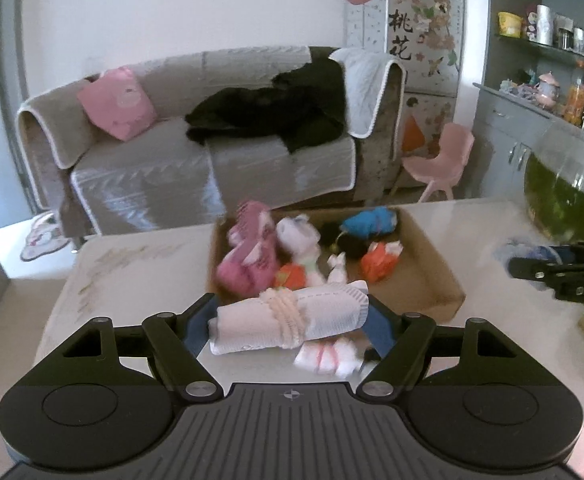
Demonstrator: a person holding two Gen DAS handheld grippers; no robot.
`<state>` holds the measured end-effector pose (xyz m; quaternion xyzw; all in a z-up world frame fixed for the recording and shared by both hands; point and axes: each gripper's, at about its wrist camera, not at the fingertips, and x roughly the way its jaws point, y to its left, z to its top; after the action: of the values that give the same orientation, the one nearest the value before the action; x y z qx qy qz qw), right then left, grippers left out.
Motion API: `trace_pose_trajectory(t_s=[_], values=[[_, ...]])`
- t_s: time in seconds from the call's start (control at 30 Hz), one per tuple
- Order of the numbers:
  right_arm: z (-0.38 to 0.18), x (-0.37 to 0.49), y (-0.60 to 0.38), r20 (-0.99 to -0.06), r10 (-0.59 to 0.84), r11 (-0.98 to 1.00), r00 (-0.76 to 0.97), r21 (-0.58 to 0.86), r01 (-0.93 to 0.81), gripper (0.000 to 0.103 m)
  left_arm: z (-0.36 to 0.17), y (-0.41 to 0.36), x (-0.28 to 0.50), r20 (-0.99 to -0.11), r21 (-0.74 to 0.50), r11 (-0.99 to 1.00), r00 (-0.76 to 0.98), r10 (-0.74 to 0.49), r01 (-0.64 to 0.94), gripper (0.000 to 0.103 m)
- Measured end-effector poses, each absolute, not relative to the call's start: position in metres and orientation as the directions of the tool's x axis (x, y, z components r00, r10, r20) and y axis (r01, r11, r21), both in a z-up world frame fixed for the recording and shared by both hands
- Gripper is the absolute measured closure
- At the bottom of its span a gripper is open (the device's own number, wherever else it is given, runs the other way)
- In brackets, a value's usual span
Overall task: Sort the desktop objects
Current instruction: 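Carry the blue-grey bundle and white sock roll into the box and open both grippers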
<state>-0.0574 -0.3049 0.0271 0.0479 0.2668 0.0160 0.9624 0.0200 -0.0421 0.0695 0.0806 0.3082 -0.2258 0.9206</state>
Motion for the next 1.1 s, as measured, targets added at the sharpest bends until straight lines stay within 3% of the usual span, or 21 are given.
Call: trace_pose_trajectory(t_s=[0.27,0.53,1.1], values=[[0.037,0.009,-0.312,-0.518,0.061,0.997,0.853,0.079,-0.023,0.062,0.071,-0.111,0.088,-0.635,0.006,0.864,0.67,-0.385,0.503,0.023],[0.019,0.045,-0.315,-0.567,0.053,0.997,0.822,0.074,-0.013,0.062,0.031,-0.147,0.149,-0.697,0.006,0.869,0.625,-0.351,0.495,0.023],[-0.026,0.087,-0.314,-0.682,0.023,0.999,0.731,0.039,0.005,0.068,-0.041,-0.191,0.192,-0.775,0.069,0.856,0.568,-0.278,0.512,0.022]])
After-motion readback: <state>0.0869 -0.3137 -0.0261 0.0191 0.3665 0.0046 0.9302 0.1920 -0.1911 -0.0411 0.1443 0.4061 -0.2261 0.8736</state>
